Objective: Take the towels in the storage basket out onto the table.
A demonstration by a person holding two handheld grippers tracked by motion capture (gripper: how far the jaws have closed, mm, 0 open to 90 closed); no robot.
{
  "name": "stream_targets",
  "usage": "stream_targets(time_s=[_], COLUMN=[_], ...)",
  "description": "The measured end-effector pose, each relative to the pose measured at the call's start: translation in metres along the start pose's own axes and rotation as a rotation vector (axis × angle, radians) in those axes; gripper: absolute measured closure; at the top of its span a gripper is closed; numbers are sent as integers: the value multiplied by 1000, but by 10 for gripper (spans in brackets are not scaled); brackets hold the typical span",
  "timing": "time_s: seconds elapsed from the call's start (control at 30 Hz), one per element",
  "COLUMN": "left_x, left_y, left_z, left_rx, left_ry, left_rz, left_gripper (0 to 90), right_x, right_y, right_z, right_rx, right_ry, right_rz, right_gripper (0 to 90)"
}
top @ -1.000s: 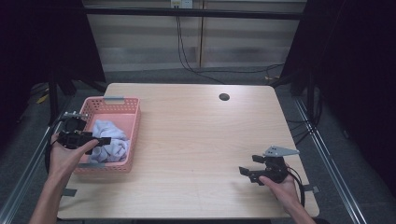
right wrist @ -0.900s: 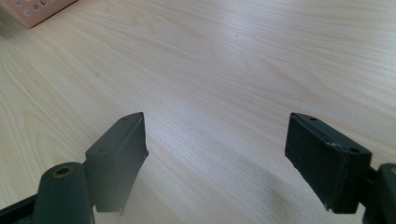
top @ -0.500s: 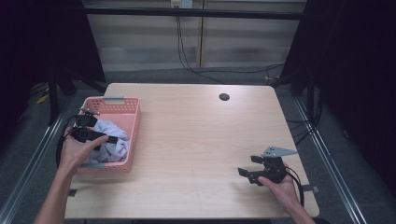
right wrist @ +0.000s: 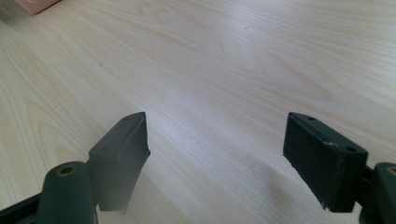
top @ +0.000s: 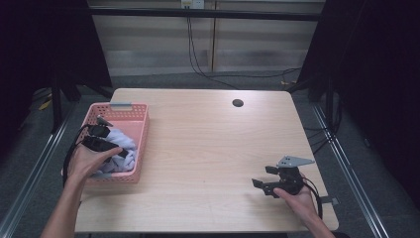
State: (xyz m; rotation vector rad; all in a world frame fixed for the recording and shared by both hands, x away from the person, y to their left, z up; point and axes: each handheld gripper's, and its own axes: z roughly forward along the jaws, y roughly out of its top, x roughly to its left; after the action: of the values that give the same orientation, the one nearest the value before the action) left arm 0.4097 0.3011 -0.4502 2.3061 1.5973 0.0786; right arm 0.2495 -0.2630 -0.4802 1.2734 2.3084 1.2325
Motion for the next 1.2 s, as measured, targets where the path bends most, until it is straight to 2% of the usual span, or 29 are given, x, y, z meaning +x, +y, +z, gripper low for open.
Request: stream_targets(time_s=[0.03, 0.17, 0.27, 0.43, 0.47, 0.5, 0.53, 0.6, 0.63, 0.7, 0.73, 0.77, 0.8, 0.87, 1.1, 1.2], left_x=[0, -5, -4, -7, -8, -8, -6, -6, -7, -8, -10, -10, -13, -17, -18, -15], left_y=[0, 7, 8, 10, 14, 14, 15, 16, 16, 15, 14, 14, 13, 13, 12, 11], left_z=[0, 9, 13, 18, 18, 18, 16, 15, 14, 12, 10, 10, 8, 7, 5, 2], left_rx=[0, 61, 89, 123, 151, 151, 159, 167, 169, 160, 147, 147, 140, 134, 116, 107], left_ry=[0, 17, 9, 16, 0, 0, -23, -23, -30, -31, -36, -36, -28, -14, -9, -24], left_rz=[0, 6, -1, 5, 6, 6, -14, -12, -2, 2, 25, 25, 49, 59, 64, 60], left_gripper=[0, 0, 0, 0, 34, 77, 117, 212, 212, 311, 388, 429, 455, 508, 536, 536], right_x=[0, 1, 1, 1, 1, 1, 1, 2, 2, 2, 1, 1, 1, 1, 0, -1], right_y=[0, 0, 0, 0, 0, 0, 0, 0, 0, 0, 0, 0, 1, 0, 1, 1], right_z=[0, 1, 0, 0, 1, 1, 1, 1, 1, 1, 1, 1, 1, 1, 1, 1], right_rx=[0, 6, 9, 10, 15, 15, 14, 15, 15, 17, 19, 19, 18, 18, 16, 16], right_ry=[0, 4, 8, 10, 12, 12, 14, 15, 15, 16, 12, 12, 13, 13, 6, 6], right_rz=[0, -6, -16, -16, -14, -14, -22, -21, -21, -24, -24, -24, -17, -25, -15, -10], right_gripper=[217, 219, 221, 222, 222, 222, 218, 218, 218, 218, 217, 217, 217, 217, 213, 212])
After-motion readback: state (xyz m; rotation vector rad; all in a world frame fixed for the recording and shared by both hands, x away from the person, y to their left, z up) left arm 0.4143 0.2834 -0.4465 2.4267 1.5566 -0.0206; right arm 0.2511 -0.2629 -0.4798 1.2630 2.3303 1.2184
